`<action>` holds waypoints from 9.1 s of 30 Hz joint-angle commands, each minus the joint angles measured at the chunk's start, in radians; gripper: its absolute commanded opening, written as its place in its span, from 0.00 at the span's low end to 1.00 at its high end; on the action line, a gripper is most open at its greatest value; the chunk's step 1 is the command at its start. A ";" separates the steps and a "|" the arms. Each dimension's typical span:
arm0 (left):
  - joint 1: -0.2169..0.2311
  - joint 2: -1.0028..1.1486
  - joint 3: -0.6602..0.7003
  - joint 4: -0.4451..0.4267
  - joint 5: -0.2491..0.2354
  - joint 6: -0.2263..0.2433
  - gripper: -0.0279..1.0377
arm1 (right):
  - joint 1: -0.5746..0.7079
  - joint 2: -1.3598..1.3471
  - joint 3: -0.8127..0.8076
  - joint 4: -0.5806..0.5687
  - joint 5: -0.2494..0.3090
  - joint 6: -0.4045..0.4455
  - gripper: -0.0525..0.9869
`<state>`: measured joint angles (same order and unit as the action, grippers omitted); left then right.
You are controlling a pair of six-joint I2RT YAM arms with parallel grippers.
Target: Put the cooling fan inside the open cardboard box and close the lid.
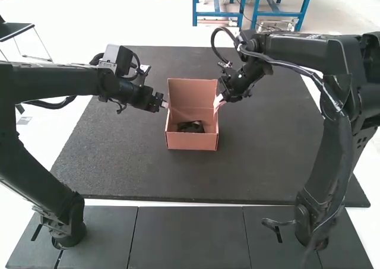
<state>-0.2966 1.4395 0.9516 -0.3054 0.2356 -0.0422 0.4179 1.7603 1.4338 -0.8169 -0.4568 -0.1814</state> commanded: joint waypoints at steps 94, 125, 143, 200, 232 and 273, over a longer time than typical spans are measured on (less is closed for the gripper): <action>-0.062 0.121 0.265 0.020 -0.055 -0.039 0.93 | 0.002 -0.559 -0.176 -0.024 0.135 -0.043 0.90; -0.084 0.147 0.131 -0.061 0.021 -0.004 0.93 | -0.001 -0.536 -0.173 -0.027 0.135 -0.046 0.90; -0.084 0.180 0.095 -0.054 0.024 0.015 0.93 | -0.002 -0.515 -0.164 -0.025 0.135 -0.047 0.90; -0.058 -0.533 -0.416 0.548 -0.071 -0.082 0.93 | -0.108 -0.760 -0.552 0.605 0.400 0.178 0.92; 0.183 -1.142 -0.906 0.637 -0.036 -0.289 0.94 | -0.370 -1.292 -1.202 1.012 0.251 0.306 0.92; 0.197 -1.441 -0.952 0.339 -0.053 -0.228 0.93 | -0.449 -1.759 -1.434 0.822 0.257 0.145 0.92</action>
<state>-0.1085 0.0120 0.0055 0.0265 0.1864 -0.2848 -0.0143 0.0078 0.0044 0.0177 -0.2764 -0.0238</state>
